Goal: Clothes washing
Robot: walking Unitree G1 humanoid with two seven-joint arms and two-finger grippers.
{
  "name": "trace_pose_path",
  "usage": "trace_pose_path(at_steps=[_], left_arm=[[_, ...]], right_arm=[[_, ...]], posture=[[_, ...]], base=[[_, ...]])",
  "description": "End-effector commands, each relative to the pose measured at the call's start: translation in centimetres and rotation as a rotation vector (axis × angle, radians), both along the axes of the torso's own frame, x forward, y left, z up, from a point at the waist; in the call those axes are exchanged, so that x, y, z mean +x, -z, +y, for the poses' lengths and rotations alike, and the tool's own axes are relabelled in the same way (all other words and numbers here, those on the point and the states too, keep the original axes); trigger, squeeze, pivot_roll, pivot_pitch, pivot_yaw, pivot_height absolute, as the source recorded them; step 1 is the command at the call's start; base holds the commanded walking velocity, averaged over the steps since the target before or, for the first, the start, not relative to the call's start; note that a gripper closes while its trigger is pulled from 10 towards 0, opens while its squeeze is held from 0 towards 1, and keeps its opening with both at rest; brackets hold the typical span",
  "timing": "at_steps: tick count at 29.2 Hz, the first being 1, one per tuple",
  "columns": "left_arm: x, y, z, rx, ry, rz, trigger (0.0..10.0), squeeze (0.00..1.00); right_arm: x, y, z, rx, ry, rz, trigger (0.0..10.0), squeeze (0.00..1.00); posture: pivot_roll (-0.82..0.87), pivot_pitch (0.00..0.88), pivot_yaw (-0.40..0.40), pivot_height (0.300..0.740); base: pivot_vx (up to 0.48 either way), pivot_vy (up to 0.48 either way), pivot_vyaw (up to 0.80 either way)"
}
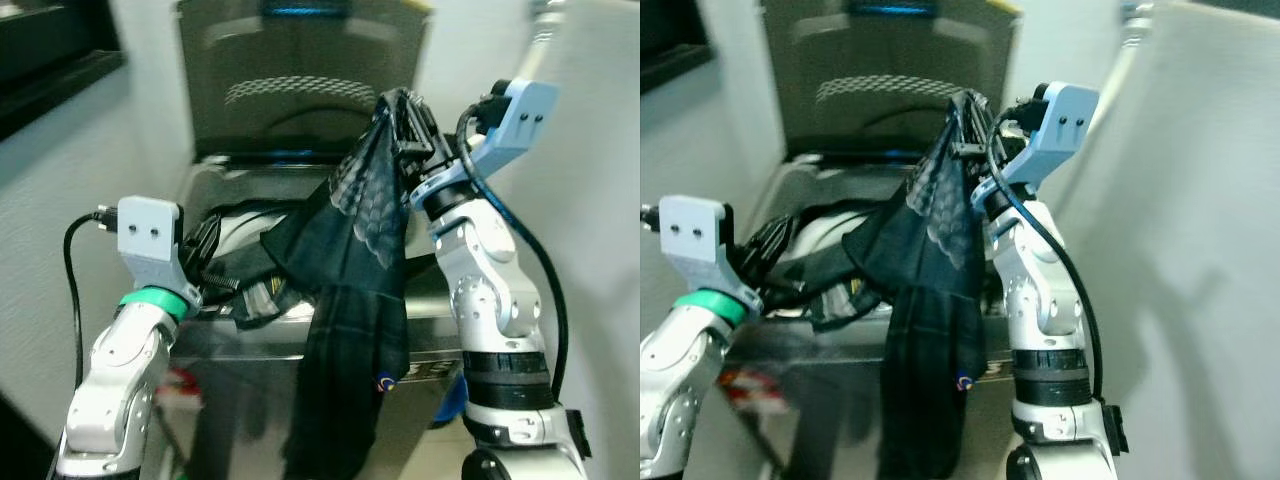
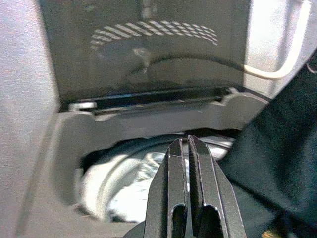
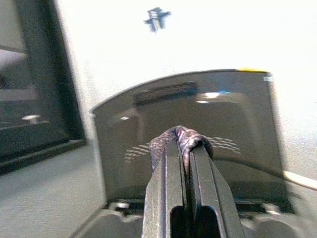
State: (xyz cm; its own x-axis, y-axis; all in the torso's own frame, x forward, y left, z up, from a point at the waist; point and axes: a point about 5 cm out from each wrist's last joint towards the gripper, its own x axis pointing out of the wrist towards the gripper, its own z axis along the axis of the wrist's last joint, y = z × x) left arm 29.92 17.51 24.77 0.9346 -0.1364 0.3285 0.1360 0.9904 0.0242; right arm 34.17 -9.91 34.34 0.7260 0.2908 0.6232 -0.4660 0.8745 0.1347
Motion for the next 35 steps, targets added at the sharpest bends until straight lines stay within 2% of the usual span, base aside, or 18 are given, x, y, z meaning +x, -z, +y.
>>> trace_pose_path(at_steps=[1,8,12,25,33,35], left_arm=[[-0.2,0.1,-0.1,-0.005,0.000,-0.003,10.0,0.00],[-0.4,-0.3,0.3,-0.031,-0.020,-0.019,10.0,0.00],[-0.5,-0.5,0.5,-0.039,-0.045,-0.034,10.0,0.00],[-0.8,-1.1,0.3,-0.067,-0.022,-0.079,10.0,0.00],[-1.0,-1.2,0.3,-0.059,-0.025,-0.080,10.0,0.00],[-1.1,-1.1,0.1,-0.055,-0.025,-0.082,10.0,0.00]], right_arm=[[-0.1,0.1,0.4,-0.021,-0.008,-0.004,10.0,0.00],[0.4,0.5,0.5,-0.028,0.019,0.030,10.0,0.00],[0.5,0.9,0.6,-0.052,0.022,0.049,10.0,0.00],[0.3,1.7,1.8,-0.110,-0.025,0.048,10.0,0.00],[0.3,1.8,2.3,-0.137,-0.053,0.055,10.0,0.00],[0.2,2.2,2.9,-0.166,-0.091,0.068,10.0,0.00]], posture=[[0.04,0.000,0.031,0.740],[0.04,0.000,0.024,0.740],[0.04,0.000,0.019,0.740],[0.04,0.000,0.009,0.740],[0.04,0.002,0.004,0.740],[0.04,0.003,0.001,0.740]], base=[[0.000,0.000,-0.80],[0.000,0.000,-0.80],[0.000,0.000,0.00],[0.000,0.465,0.00],[0.000,0.000,0.00],[0.000,0.000,0.00]])
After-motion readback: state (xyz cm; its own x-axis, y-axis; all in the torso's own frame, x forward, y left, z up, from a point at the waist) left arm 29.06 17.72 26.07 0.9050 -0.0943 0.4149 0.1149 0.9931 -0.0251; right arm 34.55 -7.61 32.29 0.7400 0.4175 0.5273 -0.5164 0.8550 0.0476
